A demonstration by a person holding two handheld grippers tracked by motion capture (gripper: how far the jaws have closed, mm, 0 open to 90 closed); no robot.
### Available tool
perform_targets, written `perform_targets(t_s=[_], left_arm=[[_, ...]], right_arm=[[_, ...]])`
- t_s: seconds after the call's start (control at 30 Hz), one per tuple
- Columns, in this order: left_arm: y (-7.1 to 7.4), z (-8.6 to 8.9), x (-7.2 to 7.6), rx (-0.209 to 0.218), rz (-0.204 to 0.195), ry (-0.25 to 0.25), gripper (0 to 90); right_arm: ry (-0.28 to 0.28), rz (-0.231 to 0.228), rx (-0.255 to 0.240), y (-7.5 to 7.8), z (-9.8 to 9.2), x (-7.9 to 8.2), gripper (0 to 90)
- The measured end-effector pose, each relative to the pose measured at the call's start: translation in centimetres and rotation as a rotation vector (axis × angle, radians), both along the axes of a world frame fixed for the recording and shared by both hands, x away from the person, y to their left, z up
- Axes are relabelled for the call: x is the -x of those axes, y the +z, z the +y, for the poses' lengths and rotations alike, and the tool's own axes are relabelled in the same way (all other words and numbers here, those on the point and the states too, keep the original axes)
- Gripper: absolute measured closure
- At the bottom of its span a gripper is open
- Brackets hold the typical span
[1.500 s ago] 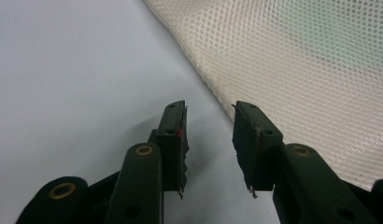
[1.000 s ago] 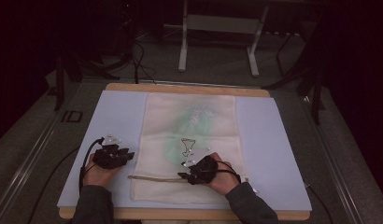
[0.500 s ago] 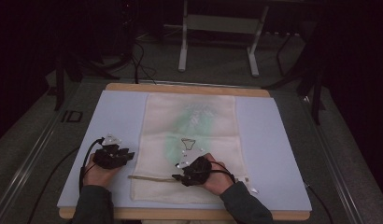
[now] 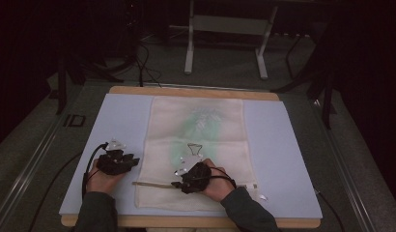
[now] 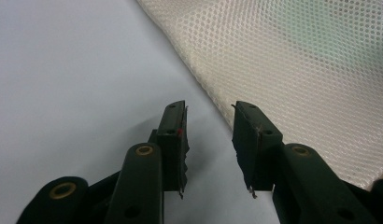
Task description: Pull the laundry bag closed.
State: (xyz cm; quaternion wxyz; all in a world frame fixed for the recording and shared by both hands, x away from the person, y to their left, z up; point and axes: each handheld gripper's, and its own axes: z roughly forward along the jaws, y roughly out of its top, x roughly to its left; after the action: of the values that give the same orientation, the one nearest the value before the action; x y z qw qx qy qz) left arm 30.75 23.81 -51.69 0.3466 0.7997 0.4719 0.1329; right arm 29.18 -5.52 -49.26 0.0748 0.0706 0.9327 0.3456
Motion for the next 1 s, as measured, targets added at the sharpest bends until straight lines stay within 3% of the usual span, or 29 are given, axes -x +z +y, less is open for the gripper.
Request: perform_targets(t_s=[0.43, 1.0], left_arm=[[0.2, 0.5, 0.1, 0.013, -0.005, 0.005, 64.7], [0.5, 1.2, 0.3, 0.027, -0.011, 0.021, 64.6]], right_arm=[[0.028, -0.012, 0.030, 0.2, 1.9, -0.1, 58.7], [0.065, -0.001, 0.033, 0.1, 4.5, 0.1, 58.6]])
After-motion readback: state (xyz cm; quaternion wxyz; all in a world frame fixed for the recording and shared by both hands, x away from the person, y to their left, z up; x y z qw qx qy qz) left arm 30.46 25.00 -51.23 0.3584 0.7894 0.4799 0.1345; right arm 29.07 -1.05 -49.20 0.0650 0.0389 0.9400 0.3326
